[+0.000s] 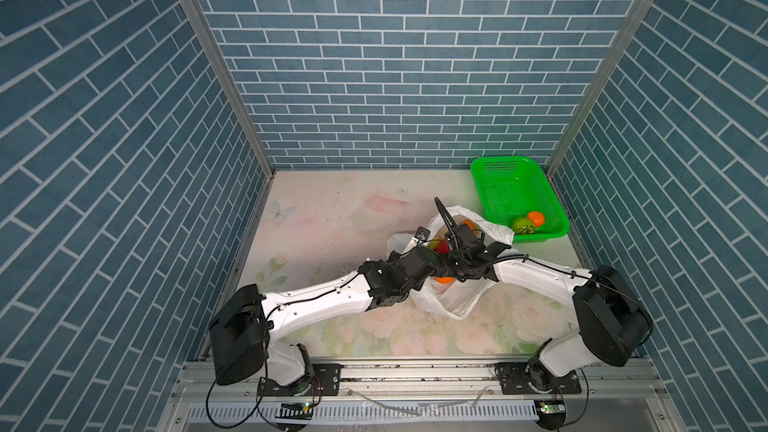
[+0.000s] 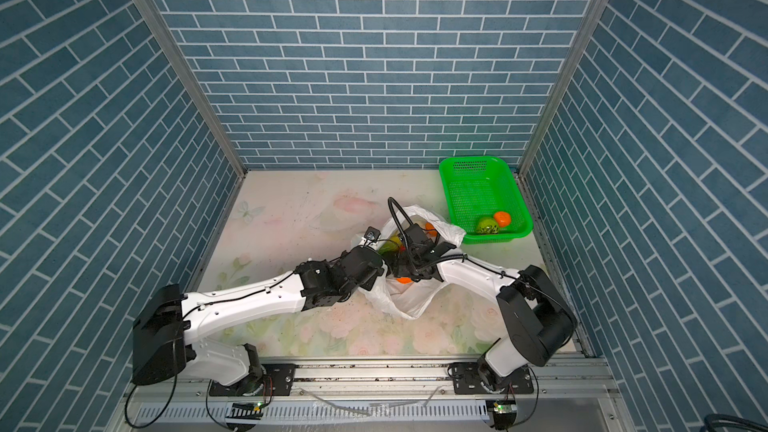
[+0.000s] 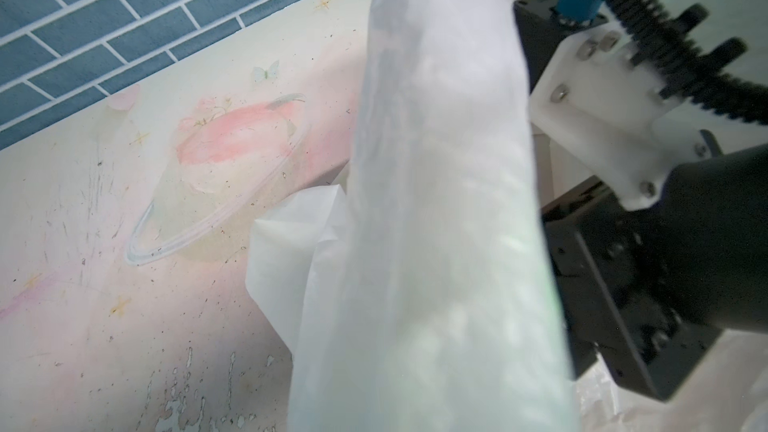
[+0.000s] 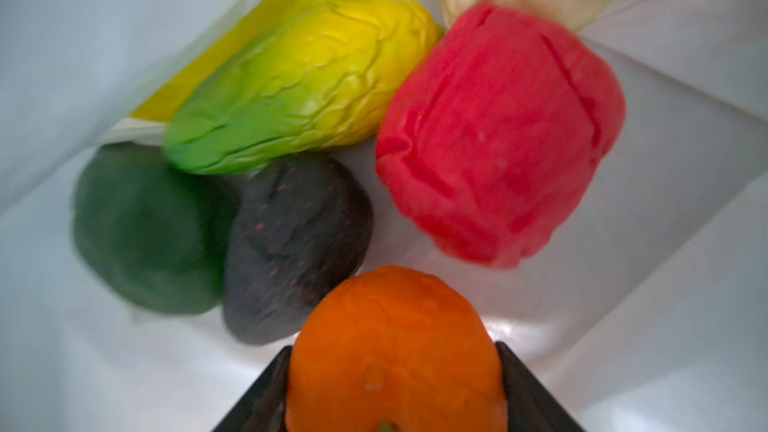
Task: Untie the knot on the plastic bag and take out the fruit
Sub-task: 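Lift the orange out with the right gripper while the left holds the bag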
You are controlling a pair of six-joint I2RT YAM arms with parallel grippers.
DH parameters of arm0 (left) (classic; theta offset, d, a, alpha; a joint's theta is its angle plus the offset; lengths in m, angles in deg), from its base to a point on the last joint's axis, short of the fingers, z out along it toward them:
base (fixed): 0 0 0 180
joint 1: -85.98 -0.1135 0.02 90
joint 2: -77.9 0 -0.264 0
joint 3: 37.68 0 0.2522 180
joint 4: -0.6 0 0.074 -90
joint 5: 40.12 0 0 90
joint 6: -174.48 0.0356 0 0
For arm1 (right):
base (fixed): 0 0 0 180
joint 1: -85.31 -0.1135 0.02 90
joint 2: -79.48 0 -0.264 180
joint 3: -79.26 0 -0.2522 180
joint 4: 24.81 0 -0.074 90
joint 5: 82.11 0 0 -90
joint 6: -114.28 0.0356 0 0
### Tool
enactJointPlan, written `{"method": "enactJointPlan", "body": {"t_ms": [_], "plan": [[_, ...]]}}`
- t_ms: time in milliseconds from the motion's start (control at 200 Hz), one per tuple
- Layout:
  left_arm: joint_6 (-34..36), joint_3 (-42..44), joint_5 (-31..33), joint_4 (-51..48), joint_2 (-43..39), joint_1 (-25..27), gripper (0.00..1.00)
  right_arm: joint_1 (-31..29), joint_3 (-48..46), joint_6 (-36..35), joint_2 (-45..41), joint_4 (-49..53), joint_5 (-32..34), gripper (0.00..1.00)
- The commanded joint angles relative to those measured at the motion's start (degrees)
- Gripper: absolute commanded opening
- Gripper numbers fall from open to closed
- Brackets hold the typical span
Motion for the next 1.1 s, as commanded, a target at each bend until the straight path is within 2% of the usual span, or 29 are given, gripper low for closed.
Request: {"method": "enactJointPlan", "body": {"t_ms": [0,570,970,1095], "plan": [[-0.2,-0.1,-0.4,1.2,0.4,-0.4,0.00,0.1,-3.4,-1.8,-4.2,-0.9,-4.0,0.58],[0.0,-0.2,-1.3,0.7,1.0,-2.0,0.00,-0.3,2.5,-6.1,-19.1,13.0,-6.5,0.58],[-0.1,0.0,-1.9,1.5,1.4,-2.2,0.00,-0.2,17.9,-11.0,-20.1,25.7,-7.3,0.58],[0.1,0.1,-2.5,2.6,1.1,-2.3,0.00,-0.2,18.3,-12.0,-18.3,25.7,-7.9,0.58]]}}
